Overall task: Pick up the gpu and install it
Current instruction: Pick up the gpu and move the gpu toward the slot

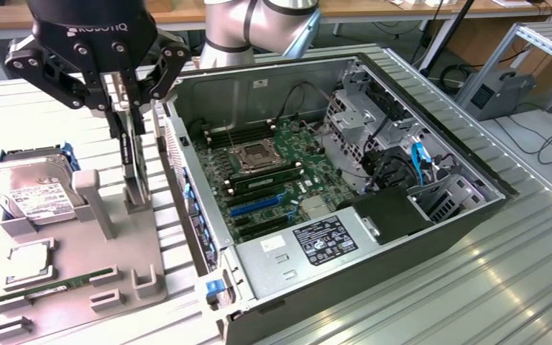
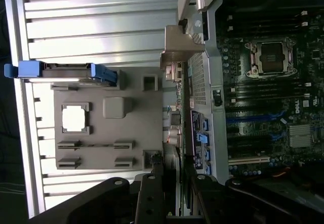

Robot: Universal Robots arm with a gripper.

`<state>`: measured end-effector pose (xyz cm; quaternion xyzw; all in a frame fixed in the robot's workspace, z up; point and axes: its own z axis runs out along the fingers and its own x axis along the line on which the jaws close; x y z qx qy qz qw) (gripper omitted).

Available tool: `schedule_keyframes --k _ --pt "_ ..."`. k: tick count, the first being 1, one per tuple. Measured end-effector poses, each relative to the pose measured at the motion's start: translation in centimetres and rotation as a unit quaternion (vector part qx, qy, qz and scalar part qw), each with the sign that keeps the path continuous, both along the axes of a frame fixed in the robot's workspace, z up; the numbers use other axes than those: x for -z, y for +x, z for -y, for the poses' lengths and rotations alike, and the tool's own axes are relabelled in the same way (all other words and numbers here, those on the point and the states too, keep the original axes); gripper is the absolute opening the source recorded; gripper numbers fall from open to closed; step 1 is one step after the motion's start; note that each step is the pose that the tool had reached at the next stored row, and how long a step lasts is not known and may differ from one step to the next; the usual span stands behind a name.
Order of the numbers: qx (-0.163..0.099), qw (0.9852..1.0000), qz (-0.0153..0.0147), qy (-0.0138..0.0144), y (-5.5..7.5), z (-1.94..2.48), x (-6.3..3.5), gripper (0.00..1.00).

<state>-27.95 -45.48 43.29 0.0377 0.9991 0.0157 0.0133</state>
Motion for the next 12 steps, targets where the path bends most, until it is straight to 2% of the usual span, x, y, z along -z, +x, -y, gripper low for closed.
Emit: schedule_keyframes --k 12 --pt "0.0 1.0 0.0 0.0 0.49 0.0 0.0 0.26"
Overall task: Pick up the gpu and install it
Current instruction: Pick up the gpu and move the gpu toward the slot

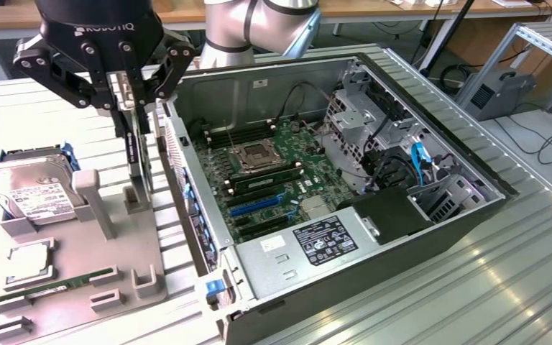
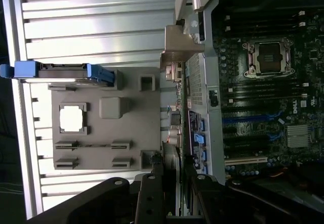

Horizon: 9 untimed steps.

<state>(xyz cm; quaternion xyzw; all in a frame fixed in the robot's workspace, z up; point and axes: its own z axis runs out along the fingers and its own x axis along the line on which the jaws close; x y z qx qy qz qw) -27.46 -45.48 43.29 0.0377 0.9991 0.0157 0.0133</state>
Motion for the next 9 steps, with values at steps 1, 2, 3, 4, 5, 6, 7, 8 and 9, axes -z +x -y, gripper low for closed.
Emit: schedule_keyframes --k 1,2,3,4,5,6,7,8,9 --pt "0.0 1.0 0.0 0.0 0.02 0.0 0.0 0.26" --pt "0.0 1.0 0.0 0.0 0.05 0.0 0.0 0.26" --pt "0.0 1.0 0.0 0.0 0.08 0.0 0.0 0.26" --pt "0.0 1.0 0.0 0.0 0.12 0.0 0.0 0.26" --pt "0.0 1.0 0.0 0.0 0.16 0.0 0.0 0.26" --pt "0.0 1.0 0.0 0.0 0.19 0.0 0.0 0.26" --pt "0.0 1.0 0.0 0.0 0.22 0.0 0.0 0.26" --pt "0.0 1.0 0.0 0.0 0.28 0.0 0.0 0.26" --pt "0.0 1.0 0.0 0.0 0.31 0.0 0.0 0.26"
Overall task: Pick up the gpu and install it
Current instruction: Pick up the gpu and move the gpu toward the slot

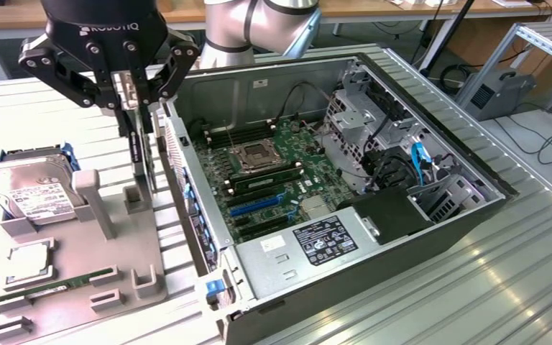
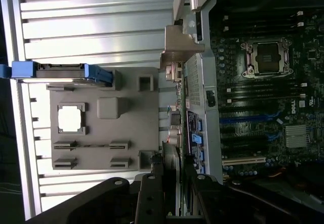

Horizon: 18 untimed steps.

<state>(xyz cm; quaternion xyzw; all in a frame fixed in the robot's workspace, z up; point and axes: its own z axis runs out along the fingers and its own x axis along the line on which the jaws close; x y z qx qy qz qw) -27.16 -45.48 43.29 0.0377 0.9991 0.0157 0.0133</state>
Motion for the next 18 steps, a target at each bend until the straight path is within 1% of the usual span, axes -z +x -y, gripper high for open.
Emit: schedule_keyframes --k 18 --pt "0.0 1.0 0.0 0.0 0.65 0.0 0.0 0.26"
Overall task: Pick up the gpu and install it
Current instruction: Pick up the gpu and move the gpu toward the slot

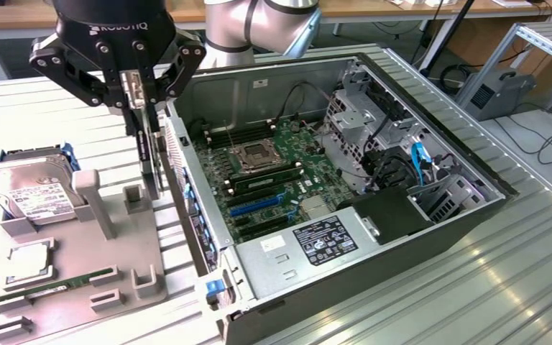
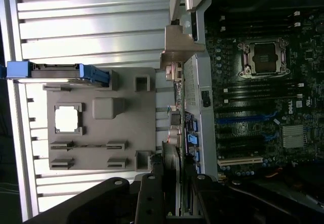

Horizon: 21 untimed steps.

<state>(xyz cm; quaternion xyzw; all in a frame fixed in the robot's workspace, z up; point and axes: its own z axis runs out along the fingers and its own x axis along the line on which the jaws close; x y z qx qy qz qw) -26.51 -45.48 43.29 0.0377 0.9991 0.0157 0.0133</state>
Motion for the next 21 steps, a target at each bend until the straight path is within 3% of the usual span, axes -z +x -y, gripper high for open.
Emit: schedule_keyframes --k 21 --pt "0.0 1.0 0.0 0.0 0.8 0.0 0.0 0.26"
